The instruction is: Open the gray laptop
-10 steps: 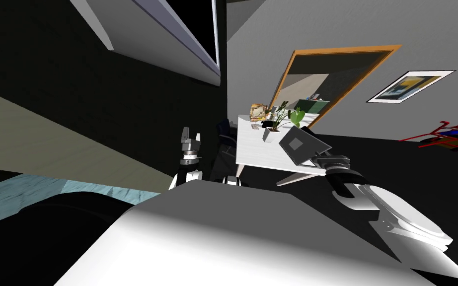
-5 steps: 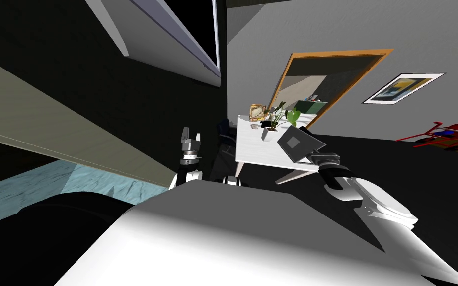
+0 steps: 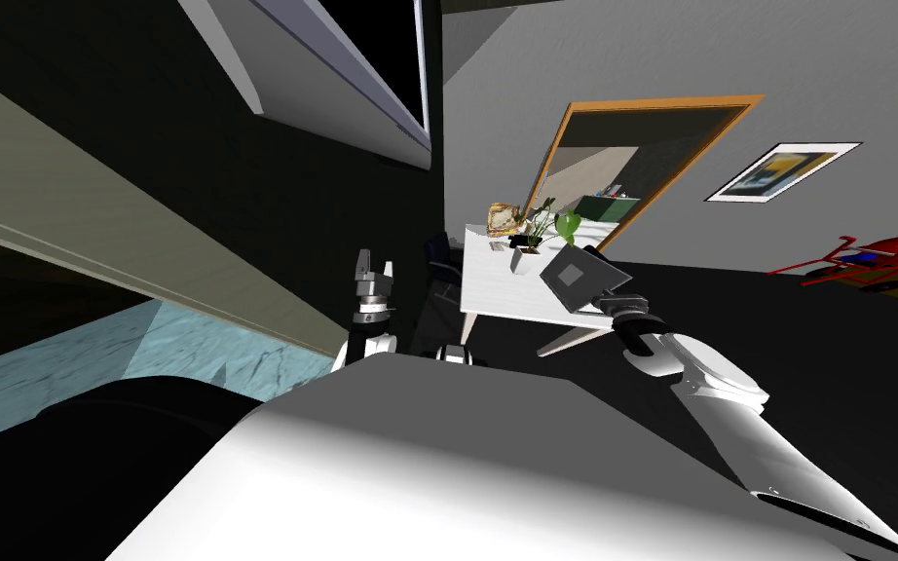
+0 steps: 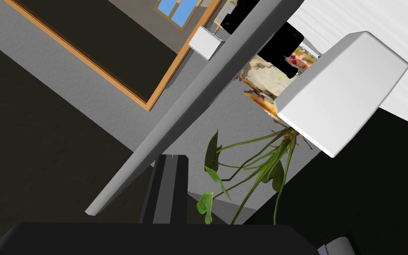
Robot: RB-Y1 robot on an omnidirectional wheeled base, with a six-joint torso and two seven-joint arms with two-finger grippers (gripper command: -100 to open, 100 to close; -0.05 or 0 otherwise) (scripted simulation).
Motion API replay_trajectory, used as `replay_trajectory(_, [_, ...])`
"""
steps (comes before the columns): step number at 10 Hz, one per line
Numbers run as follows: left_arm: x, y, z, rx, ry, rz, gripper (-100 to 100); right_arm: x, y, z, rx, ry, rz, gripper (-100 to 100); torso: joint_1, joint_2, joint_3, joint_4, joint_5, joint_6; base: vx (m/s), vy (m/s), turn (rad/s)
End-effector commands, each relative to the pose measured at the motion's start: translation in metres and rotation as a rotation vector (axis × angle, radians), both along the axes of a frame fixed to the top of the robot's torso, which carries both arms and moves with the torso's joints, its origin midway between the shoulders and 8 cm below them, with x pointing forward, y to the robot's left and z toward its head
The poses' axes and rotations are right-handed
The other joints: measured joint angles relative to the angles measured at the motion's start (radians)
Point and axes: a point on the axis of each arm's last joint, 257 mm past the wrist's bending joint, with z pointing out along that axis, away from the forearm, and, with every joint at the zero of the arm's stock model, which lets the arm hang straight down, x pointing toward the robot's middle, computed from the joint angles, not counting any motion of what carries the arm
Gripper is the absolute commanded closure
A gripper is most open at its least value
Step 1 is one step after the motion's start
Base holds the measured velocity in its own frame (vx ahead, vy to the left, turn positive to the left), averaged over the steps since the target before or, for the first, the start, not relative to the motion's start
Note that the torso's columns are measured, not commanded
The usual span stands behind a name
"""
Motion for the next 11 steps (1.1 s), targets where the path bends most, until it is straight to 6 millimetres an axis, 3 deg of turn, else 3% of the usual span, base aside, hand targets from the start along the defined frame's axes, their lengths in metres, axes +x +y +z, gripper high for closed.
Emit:
replay_trajectory(1, [0.0, 0.0, 0.0, 0.0, 0.0, 0.0, 0, 0.019, 0.006, -0.004, 0.03, 0.0, 0.013, 100, 0.002, 0.002, 0.002, 0.002, 0.002, 0.001, -0.033, -0.015, 0.009])
replay_trajectory(2, [0.0, 0.0, 0.0, 0.0, 0.0, 0.0, 0, 0.017, -0.003, -0.009, 0.035, 0.009, -0.007, 100, 0.005, 0.001, 0.001, 0.002, 0.003, 0.001, 0.0, 0.0, 0.0])
replay_trajectory(3, [0.0, 0.0, 0.0, 0.0, 0.0, 0.0, 0, 0.032, 0.009, -0.013, 0.064, 0.015, 0.028, 100, 0.006, 0.0, 0.0, 0.001, 0.003, 0.002, -0.069, -0.021, -0.015])
replay_trajectory(6, [0.0, 0.0, 0.0, 0.0, 0.0, 0.0, 0, 0.043, -0.001, -0.011, 0.075, 0.011, 0.002, 100, 0.007, 0.005, 0.004, 0.004, 0.005, 0.003, -0.047, -0.012, 0.004])
replay_trajectory(7, [0.0, 0.0, 0.0, 0.0, 0.0, 0.0, 0, 0.055, 0.009, -0.014, 0.099, 0.021, 0.03, 100, 0.008, 0.004, 0.003, 0.003, 0.005, 0.003, -0.082, -0.023, -0.006])
replay_trajectory(10, [0.0, 0.0, 0.0, 0.0, 0.0, 0.0, 0, 0.066, -0.002, -0.011, 0.108, 0.017, 0.002, 100, 0.007, 0.005, 0.004, 0.004, 0.005, 0.003, -0.051, -0.013, 0.0])
replay_trajectory(11, [0.0, 0.0, 0.0, 0.0, 0.0, 0.0, 0, 0.076, 0.006, -0.013, 0.129, 0.028, 0.026, 100, 0.008, 0.003, 0.002, 0.003, 0.005, 0.003, -0.07, -0.011, -0.005])
